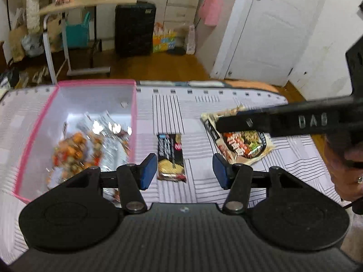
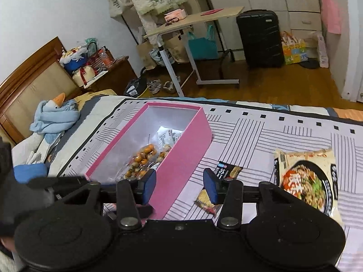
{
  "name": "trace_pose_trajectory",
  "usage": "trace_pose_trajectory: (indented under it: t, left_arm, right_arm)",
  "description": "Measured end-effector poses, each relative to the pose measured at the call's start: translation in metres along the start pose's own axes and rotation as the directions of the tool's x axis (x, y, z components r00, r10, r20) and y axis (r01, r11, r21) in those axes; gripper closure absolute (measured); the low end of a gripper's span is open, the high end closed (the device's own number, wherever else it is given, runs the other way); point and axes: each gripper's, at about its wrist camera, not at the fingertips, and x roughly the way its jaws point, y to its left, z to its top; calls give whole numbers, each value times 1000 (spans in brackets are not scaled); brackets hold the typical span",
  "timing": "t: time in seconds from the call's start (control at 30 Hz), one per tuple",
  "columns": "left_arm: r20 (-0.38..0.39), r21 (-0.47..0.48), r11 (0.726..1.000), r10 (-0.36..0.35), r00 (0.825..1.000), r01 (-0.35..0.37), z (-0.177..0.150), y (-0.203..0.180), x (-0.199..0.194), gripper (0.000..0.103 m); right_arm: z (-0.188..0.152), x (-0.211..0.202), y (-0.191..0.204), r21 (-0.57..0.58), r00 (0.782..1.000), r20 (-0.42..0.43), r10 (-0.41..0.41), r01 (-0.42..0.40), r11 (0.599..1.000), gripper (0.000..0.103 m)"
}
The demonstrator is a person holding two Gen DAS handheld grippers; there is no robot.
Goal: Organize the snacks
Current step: 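Move both tools back toward the remaining black NB cracker pack, then close the left tool on the black NB pack while the right tool grips it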
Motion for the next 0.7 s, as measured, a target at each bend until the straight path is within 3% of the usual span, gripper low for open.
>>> trace_pose_trajectory:
  t: [0.17, 0.33, 0.53, 0.7]
  left_arm:
    - [-48, -120, 990, 69, 996, -75, -15, -12, 42, 53]
    - [7, -195, 965, 180, 984, -175, -39, -18, 77, 53]
    - [74, -231, 945, 254, 964, -231, -63, -18, 112, 53]
    - [75, -291, 921, 291, 954, -258, -69, -6, 132, 53]
  right_arm:
    - [5, 35, -24, -53, 999, -16, 38, -38, 998, 52]
    - [3, 77, -53, -66, 998, 1, 58, -58, 996, 52]
    - [-8, 125, -85, -49, 998, -36, 44, -46, 998, 52]
    - [-17, 150, -94, -88, 997, -64, 33, -39, 995, 52]
